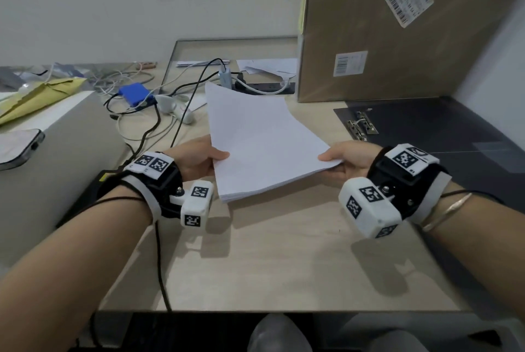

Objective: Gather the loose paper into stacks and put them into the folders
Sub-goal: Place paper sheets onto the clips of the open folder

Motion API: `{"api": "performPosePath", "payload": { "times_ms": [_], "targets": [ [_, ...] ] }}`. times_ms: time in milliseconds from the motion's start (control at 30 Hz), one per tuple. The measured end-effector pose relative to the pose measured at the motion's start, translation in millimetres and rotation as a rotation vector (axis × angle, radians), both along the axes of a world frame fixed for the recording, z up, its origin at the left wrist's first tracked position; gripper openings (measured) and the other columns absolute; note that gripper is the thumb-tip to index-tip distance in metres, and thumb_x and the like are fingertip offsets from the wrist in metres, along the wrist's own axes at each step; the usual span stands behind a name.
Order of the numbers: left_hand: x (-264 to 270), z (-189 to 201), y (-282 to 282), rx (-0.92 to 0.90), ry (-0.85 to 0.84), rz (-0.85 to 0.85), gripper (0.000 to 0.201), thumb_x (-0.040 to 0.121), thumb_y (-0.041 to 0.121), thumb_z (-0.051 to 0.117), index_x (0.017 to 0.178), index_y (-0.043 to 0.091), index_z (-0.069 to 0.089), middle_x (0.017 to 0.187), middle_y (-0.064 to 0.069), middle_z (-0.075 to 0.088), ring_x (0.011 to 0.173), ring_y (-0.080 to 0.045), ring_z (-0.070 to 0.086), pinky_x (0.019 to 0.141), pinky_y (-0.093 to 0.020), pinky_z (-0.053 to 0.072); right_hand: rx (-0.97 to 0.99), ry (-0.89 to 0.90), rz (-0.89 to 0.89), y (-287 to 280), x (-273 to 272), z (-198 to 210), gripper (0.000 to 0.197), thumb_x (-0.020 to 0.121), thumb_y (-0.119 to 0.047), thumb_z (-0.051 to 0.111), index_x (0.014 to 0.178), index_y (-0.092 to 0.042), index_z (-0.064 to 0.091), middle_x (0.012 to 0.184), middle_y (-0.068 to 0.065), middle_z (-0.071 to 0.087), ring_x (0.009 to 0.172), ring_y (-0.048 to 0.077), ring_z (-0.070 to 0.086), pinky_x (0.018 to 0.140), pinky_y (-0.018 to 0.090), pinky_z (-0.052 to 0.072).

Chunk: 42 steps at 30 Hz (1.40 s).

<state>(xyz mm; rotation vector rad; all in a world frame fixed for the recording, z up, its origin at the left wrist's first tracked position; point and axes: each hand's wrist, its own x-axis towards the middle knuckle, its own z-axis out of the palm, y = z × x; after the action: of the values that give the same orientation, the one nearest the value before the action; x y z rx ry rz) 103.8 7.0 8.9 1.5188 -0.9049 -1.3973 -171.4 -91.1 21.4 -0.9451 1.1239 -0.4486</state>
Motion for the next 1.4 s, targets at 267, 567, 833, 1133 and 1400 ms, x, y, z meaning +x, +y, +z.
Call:
{"api": "performPosePath", "payload": {
  "times_ms": [267, 567, 833, 1133, 1400],
  "targets": [
    [23.0, 8.3, -37.1, 0.201, -0.038, 0.101, 0.029, 0.099, 0.014, 0.045, 0.126, 0.003, 0.05, 0.103, -0.008, 0.064, 0.089, -0.022, 0.062, 0.075, -0.034, 0.053, -0.14, -0.015, -0.133, -24.3, 41.4, -18.4, 0.022, 0.087, 0.015, 0.045, 0.083, -0.005, 0.054, 0.093, 0.016, 0.061, 0.077, 0.03, 0.063, 0.049, 0.036, 0.058],
    [43.2, 7.6, -33.5, 0.167, 0.055, 0.124, 0.042, 0.092, 0.02, 0.054, 0.132, 0.005, 0.05, 0.125, -0.01, 0.061, 0.102, -0.022, 0.064, 0.078, -0.031, 0.058, -0.146, -0.001, -0.075, -27.4, 61.9, -36.1, 0.02, 0.088, 0.015, 0.046, 0.09, -0.004, 0.055, 0.111, 0.018, 0.059, 0.101, 0.034, 0.06, 0.074, 0.04, 0.054],
    [48.6, 8.5, -22.0, 0.21, -0.026, 0.182, 0.048, 0.091, 0.017, 0.059, 0.137, 0.01, 0.047, 0.135, -0.004, 0.056, 0.116, -0.019, 0.056, 0.082, -0.033, 0.048, -0.173, 0.028, 0.031, -22.3, 83.9, -37.9, 0.02, 0.087, 0.01, 0.053, 0.106, 0.003, 0.054, 0.122, 0.021, 0.058, 0.108, 0.036, 0.06, 0.08, 0.039, 0.054],
    [49.2, 10.4, -20.5, 0.212, -0.074, 0.309, 0.057, 0.091, 0.012, 0.059, 0.144, 0.009, 0.038, 0.147, -0.002, 0.043, 0.12, -0.019, 0.051, 0.086, -0.031, 0.046, -0.457, 0.543, 0.263, -19.0, 76.5, -33.1, 0.033, 0.081, -0.022, 0.064, 0.105, 0.0, 0.06, 0.087, 0.012, 0.064, 0.075, 0.028, 0.062, 0.068, 0.03, 0.052],
    [43.3, -2.3, -22.2, 0.211, -0.118, 0.402, 0.047, 0.092, 0.002, 0.053, 0.138, 0.0, 0.043, 0.133, -0.006, 0.049, 0.105, -0.02, 0.052, 0.09, -0.03, 0.042, -0.535, 0.64, 0.368, -17.2, 76.8, -26.0, 0.023, 0.083, -0.026, 0.066, 0.082, -0.008, 0.051, 0.065, 0.004, 0.046, 0.058, 0.021, 0.046, 0.064, 0.028, 0.04]
  ]
}}
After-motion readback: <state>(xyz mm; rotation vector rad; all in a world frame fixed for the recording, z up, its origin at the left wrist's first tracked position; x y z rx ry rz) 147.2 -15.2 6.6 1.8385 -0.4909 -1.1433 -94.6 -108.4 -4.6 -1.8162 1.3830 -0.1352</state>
